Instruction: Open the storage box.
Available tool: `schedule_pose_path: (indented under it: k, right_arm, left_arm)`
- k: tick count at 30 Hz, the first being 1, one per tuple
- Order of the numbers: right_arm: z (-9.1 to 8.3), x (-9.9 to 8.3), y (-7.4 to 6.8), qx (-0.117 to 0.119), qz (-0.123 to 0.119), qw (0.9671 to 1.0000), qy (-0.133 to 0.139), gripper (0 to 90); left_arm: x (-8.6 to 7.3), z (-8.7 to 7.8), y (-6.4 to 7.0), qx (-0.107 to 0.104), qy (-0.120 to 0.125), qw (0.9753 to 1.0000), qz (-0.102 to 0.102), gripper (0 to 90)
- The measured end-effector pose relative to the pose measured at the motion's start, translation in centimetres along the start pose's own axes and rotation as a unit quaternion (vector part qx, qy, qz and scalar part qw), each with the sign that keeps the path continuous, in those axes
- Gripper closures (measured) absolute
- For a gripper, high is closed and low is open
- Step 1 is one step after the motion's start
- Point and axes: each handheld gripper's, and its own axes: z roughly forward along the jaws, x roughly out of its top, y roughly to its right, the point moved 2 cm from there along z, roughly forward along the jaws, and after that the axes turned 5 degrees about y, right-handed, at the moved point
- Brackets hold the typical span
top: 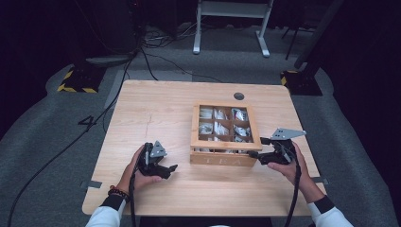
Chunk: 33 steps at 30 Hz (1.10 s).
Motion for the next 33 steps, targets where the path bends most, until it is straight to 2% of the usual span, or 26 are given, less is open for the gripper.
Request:
schedule_pose_path:
  k: [2, 3, 4, 5, 10, 11, 15, 20, 22, 29, 33]
  right_arm:
    - [-0.1, 0.1, 0.0, 0.0, 0.004, 1.0, 0.004, 26.8]
    - [-0.2, 0.2, 0.0, 0.0, 0.009, 0.9999, 0.009, 26.7]
    - [-0.2, 0.2, 0.0, 0.0, 0.009, 0.9999, 0.009, 26.7]
    - [-0.2, 0.3, 0.0, -0.003, 0.012, 0.9999, 0.012, 26.8]
    - [-0.3, 0.6, 0.1, -0.004, 0.017, 0.9997, 0.017, 26.9]
    - [-0.3, 0.7, 0.2, -0.005, 0.016, 0.9997, 0.017, 26.9]
    - [-0.3, 0.9, 0.1, -0.009, 0.016, 0.9997, 0.017, 27.4]
    - [-0.2, 1.2, 0.3, -0.011, 0.019, 0.9996, 0.02, 27.4]
    - [-0.2, 1.3, 0.3, -0.012, 0.021, 0.9995, 0.02, 27.4]
    - [-0.1, 1.5, 0.4, -0.013, 0.021, 0.9995, 0.02, 27.4]
    - [-0.2, 1.6, 0.4, -0.017, 0.022, 0.9993, 0.024, 28.8]
  left_arm:
    - [0.8, -0.1, 0.2, 0.005, 0.014, 0.9998, 0.012, 17.6]
    - [1.7, -0.1, 0.4, 0.004, 0.025, 0.9996, 0.012, 17.6]
    - [1.7, -0.1, 0.4, 0.004, 0.025, 0.9996, 0.012, 17.6]
    - [2.4, -0.2, 0.5, 0.006, 0.037, 0.9992, 0.017, 17.6]
    - [3.8, -0.4, 1.0, 0.011, 0.056, 0.998, 0.028, 17.7]
    - [4.6, -0.3, 1.2, 0.016, 0.067, 0.997, 0.035, 18.5]
    - [5.8, -0.3, 1.2, 0.015, 0.083, 0.9954, 0.047, 18.6]
    - [7.1, 0.3, 1.1, 0.02, 0.092, 0.994, 0.057, 18.9]
    - [8.0, 0.4, 1.3, 0.025, 0.101, 0.9922, 0.068, 20.1]
    - [9.4, 0.6, 1.2, 0.022, 0.124, 0.9897, 0.069, 22.9]
    - [9.8, 0.5, 1.2, 0.023, 0.124, 0.9892, 0.074, 22.5]
